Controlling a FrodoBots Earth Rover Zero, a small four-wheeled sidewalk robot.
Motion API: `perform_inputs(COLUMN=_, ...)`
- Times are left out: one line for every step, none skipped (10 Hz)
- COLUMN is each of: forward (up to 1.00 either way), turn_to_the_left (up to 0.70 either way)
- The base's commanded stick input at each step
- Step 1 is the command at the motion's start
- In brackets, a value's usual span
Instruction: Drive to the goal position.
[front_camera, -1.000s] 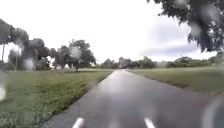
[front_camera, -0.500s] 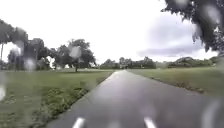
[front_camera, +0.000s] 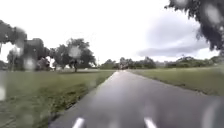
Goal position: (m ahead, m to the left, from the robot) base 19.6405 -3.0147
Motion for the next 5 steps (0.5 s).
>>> perform_inputs(forward=1.00, turn_to_the_left=-0.02)
perform_inputs(forward=1.00, turn_to_the_left=0.00)
perform_inputs(forward=1.00, turn_to_the_left=0.00)
perform_inputs(forward=1.00, turn_to_the_left=0.00)
perform_inputs(forward=1.00, turn_to_the_left=0.00)
